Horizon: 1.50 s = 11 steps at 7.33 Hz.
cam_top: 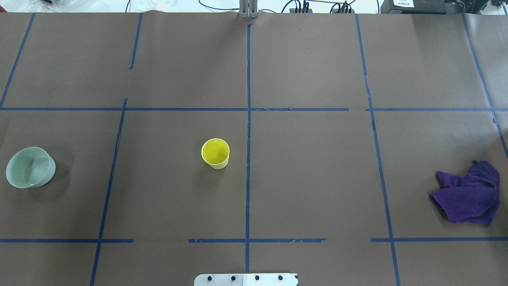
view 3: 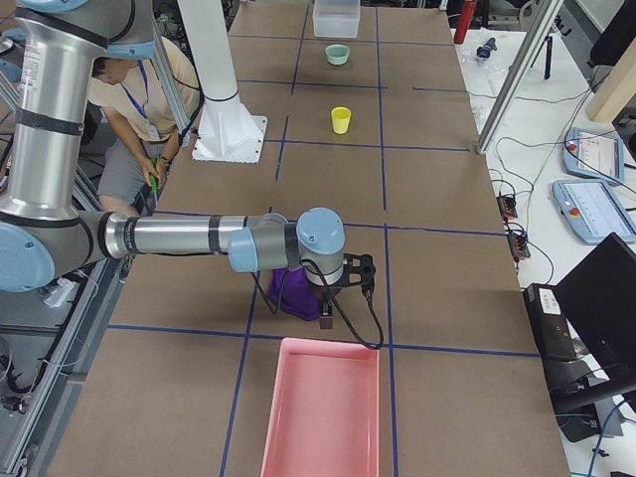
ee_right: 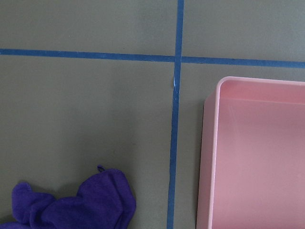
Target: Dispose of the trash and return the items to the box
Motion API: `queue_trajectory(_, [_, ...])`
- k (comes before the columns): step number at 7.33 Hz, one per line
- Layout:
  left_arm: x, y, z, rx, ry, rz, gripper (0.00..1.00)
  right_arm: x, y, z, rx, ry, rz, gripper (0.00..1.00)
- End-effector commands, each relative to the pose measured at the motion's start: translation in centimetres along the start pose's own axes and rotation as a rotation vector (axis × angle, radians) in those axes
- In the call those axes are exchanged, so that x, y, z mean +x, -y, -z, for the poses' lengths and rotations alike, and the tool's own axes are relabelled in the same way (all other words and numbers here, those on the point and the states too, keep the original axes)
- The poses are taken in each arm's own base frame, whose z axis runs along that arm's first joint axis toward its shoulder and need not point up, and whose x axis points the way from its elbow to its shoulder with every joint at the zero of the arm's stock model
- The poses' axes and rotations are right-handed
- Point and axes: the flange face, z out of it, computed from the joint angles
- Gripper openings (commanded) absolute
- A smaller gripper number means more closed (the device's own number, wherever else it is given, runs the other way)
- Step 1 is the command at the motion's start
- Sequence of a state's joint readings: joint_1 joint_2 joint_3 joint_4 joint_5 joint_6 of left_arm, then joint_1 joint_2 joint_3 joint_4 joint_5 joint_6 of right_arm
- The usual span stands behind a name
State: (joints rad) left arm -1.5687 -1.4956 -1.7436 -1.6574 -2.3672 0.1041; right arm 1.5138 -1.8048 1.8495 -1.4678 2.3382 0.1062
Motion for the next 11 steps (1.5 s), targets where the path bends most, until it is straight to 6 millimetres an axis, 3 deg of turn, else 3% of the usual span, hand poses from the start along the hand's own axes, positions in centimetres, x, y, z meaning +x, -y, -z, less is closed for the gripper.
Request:
queue_trajectory(1, [3.0, 1.9, -0.1, 0.103, -0.003, -0.176, 1.00, -1.9, 1.6, 0.9, 0.061, 0.035, 0.064, 1.00])
queue_trajectory(2, [5.1, 3.5, 0.2, 0.212, -0.005, -0.312, 1.00, -3.1, 2.8, 2.0, 0.132, 0.039, 0.135, 1.00])
queue_trajectory(4, [8.0, 4.9, 3.0, 0.439, 0.008, -0.518, 1.00, -5.5, 6.1, 4.1, 0.208, 0.052, 0.191, 1.00])
queue_trajectory(5, [10.9, 7.7, 5.0, 0.506, -0.057, -0.405, 1.00, -5.9, 6.5, 4.4, 0.213, 0.058, 0.177, 1.00])
queue_trajectory(6, [14.6, 8.5, 5.4, 0.515, -0.163, -0.210, 1.00, -6.0, 6.7, 4.5, 0.215, 0.061, 0.165, 1.00])
queue_trajectory(7, [18.8, 8.8, 4.3, 0.503, -0.252, -0.142, 1.00, -6.1, 6.8, 4.5, 0.216, 0.063, 0.149, 1.00])
queue_trajectory(8, [22.1, 9.7, 5.2, 0.507, -0.307, -0.108, 1.00, -5.9, 6.8, 4.4, 0.214, 0.062, 0.145, 1.00])
queue_trajectory(9, [26.8, 9.8, 4.3, 0.524, -0.322, -0.102, 1.00, -6.3, 7.0, 4.7, 0.220, 0.064, 0.152, 1.00])
queue_trajectory(10, [32.3, 9.9, 1.7, 0.534, -0.310, -0.034, 1.00, -6.8, 7.2, 5.2, 0.229, 0.073, 0.141, 1.00])
queue_trajectory(11, [37.5, 11.6, 1.0, 0.487, -0.339, -0.019, 1.00, -7.2, 7.3, 4.9, 0.248, 0.080, 0.171, 1.00])
